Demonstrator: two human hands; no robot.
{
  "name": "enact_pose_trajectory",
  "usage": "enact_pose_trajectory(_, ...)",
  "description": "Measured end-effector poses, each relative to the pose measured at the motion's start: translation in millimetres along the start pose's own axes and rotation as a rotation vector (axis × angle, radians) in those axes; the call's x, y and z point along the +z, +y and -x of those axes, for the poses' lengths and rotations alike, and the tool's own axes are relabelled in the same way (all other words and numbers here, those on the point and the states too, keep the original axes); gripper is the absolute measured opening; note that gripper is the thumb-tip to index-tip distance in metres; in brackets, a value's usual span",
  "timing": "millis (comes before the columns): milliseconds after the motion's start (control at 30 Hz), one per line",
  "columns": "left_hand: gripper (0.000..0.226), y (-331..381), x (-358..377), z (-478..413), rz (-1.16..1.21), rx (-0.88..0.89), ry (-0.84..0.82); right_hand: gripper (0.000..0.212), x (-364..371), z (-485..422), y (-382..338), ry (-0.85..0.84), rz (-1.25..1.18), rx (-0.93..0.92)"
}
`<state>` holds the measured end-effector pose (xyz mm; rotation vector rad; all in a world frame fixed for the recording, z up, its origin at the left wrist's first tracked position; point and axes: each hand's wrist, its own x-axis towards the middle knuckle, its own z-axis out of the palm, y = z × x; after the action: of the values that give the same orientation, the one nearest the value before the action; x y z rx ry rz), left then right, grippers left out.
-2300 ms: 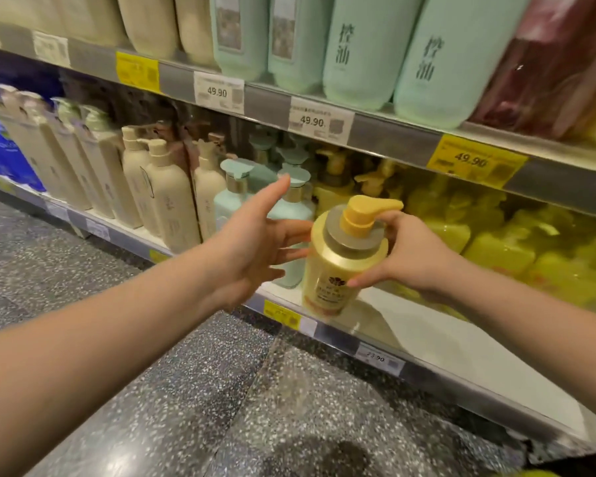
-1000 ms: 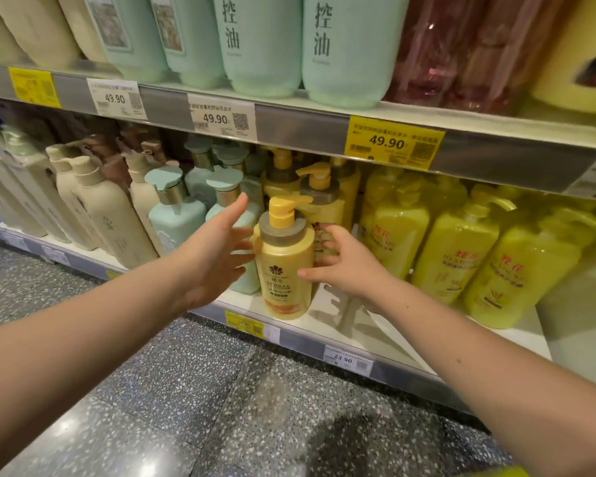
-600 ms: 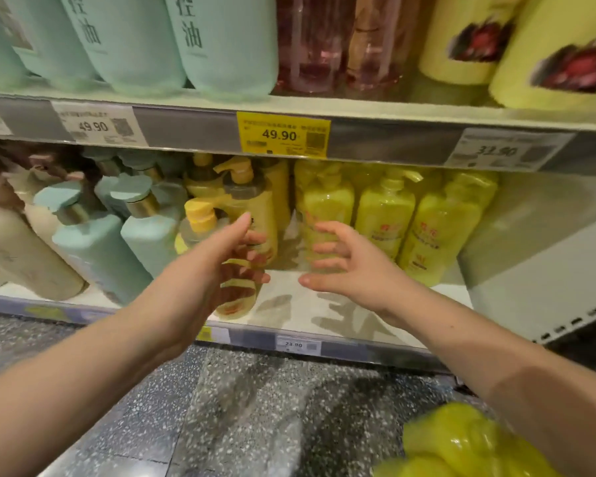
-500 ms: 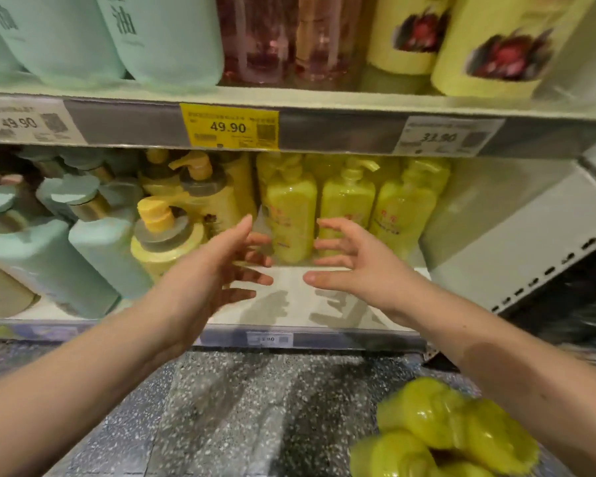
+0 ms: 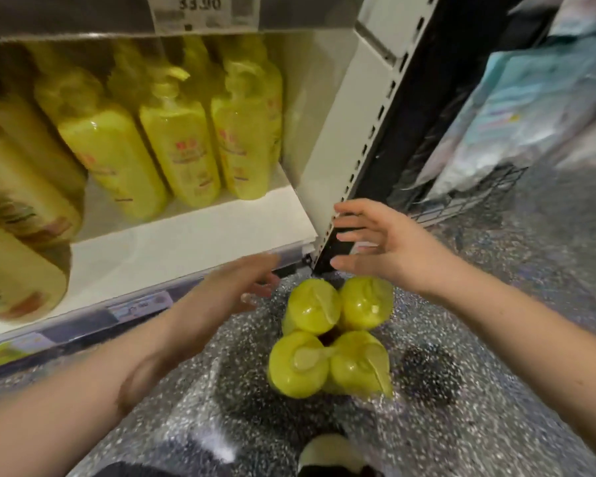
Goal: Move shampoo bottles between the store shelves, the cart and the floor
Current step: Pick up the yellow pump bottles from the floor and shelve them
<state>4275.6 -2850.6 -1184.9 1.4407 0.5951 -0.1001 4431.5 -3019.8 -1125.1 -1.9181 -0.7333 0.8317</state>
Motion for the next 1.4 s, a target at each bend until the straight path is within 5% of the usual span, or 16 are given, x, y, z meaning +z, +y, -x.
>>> enact_pose_trajectory(100,0.051,-17,17,-11,-0.163,-0.009,-0.106,0.069,-13,23,26,0.061,0.055,0.063)
enact_pose_trajectory(233,0.1,-41,29,-37,-0.508,-0.004,-0.185,0.088,-29,46,73,0.126,0.188,0.114)
enact_pose_trajectory(367,0.112,-51,37,-59,-0.598,-0.008,-0.202,0.118,-27,58,117,0.143,0.148,0.28)
enact_pose_trajectory(500,0.118,-56,44,-73,-0.618,0.019,-0.211,0.126,-12,41,142,0.123,0.104,0.356)
enact_pose_trajectory(1067,0.092,-66,53,-85,-0.638,0.109,-0.167,0.082,-3,-9,162,0.047,0.105,0.31)
enact_pose_trajectory(1400,0.086,-58,25,-53,-0.423,0.168,-0.003,0.086,-13,9,125,0.134,0.145,0.193)
